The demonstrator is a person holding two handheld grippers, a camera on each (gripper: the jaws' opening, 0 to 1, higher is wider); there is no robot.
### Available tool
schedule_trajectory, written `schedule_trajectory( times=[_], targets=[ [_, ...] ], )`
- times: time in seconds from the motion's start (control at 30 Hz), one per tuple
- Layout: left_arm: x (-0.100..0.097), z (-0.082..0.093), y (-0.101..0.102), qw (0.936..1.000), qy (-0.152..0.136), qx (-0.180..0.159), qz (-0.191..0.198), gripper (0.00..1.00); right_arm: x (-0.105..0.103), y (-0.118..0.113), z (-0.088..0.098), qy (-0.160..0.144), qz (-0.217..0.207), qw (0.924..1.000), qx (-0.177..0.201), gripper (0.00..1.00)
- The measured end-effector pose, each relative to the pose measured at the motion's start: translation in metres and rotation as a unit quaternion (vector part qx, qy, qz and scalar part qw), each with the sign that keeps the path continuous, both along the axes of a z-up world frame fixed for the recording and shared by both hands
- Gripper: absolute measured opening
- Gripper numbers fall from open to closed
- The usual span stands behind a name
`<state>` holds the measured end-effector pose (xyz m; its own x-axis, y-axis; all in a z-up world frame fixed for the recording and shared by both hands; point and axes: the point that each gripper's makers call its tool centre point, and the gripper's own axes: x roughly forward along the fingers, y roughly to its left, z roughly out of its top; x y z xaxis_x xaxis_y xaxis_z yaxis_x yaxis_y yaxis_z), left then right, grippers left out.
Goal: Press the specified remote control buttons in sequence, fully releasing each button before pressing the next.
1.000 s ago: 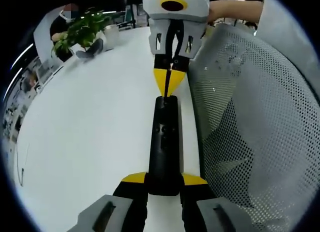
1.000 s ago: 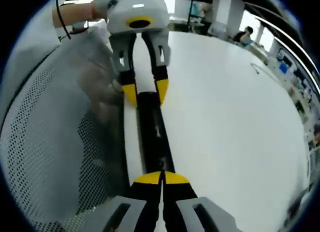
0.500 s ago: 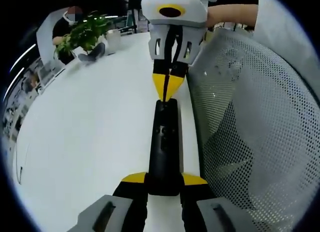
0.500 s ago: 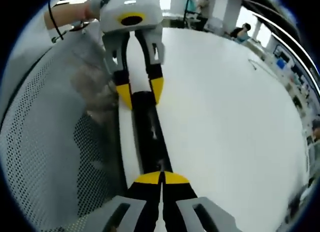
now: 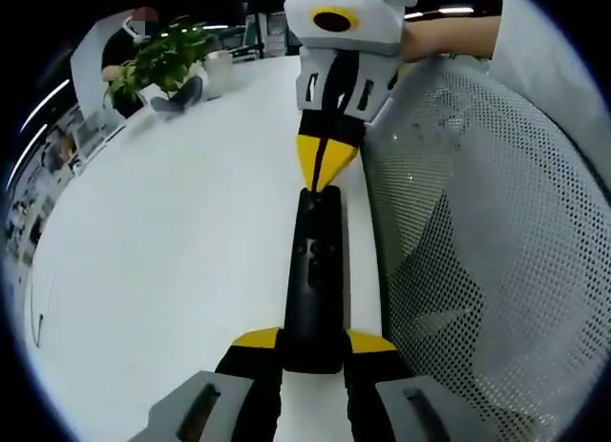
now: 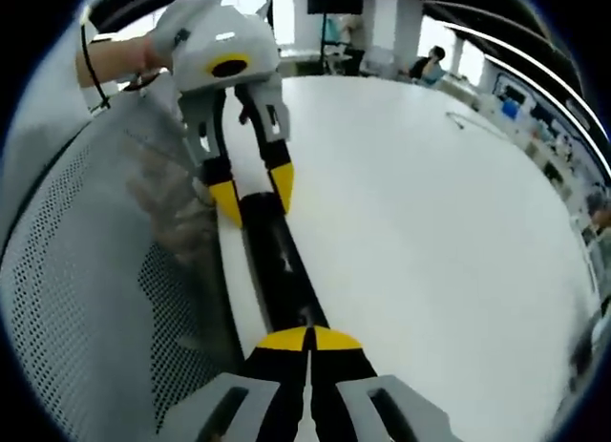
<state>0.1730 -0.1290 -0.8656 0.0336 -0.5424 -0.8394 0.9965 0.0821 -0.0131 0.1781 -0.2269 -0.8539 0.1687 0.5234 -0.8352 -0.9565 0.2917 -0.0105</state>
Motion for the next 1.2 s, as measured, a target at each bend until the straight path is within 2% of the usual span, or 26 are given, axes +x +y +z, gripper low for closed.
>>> schedule_trajectory(
  times=[0.03, 0.2, 0.27, 0.33, 0.5, 0.6, 0.73, 1.03, 1.1, 1.2],
  targets=[
    [0.0000, -0.0001, 0.0001, 1.0000, 0.000, 0.001, 0.000, 0.24, -0.0001, -0.0030, -0.0001, -0.003, 0.007, 0.9999, -0.010, 0.00],
    [0.0000, -0.0003, 0.0007, 1.0000, 0.002, -0.001, 0.000, 0.24, -0.0019, -0.0034, 0.0000, 0.007, 0.012, 0.9998, -0.011, 0.00],
    [-0.0002, -0.0003, 0.0009, 1.0000, 0.002, -0.003, 0.001, 0.24, -0.0047, -0.0030, 0.0000, 0.002, 0.038, 0.9990, -0.025, 0.00],
    [-0.0004, -0.0001, 0.0011, 1.0000, 0.002, -0.004, 0.001, 0.24, -0.0044, -0.0019, -0.0003, -0.002, 0.044, 0.9985, -0.033, 0.00],
    [-0.0003, -0.0001, 0.0011, 1.0000, 0.002, -0.001, 0.001, 0.24, -0.0053, -0.0015, -0.0014, -0.041, 0.121, 0.9891, -0.072, 0.00],
    [-0.0001, 0.0000, 0.0010, 1.0000, 0.002, -0.002, 0.000, 0.24, -0.0055, -0.0012, -0.0026, -0.054, 0.140, 0.9847, -0.089, 0.00],
    [0.0001, 0.0000, 0.0009, 1.0000, 0.001, -0.003, 0.002, 0.24, -0.0047, 0.0005, -0.0030, -0.062, 0.137, 0.9840, -0.095, 0.00],
    [0.0002, -0.0002, 0.0006, 1.0000, 0.000, 0.001, -0.001, 0.24, -0.0020, -0.0008, -0.0019, -0.052, 0.083, 0.9936, -0.056, 0.00],
    [0.0002, -0.0002, 0.0006, 1.0000, 0.000, 0.000, 0.000, 0.24, -0.0023, -0.0001, -0.0011, -0.038, 0.059, 0.9966, -0.042, 0.00],
    [0.0003, -0.0002, 0.0006, 1.0000, 0.000, -0.002, 0.001, 0.24, -0.0028, 0.0015, 0.0004, -0.022, 0.052, 0.9979, -0.031, 0.00]
  ],
)
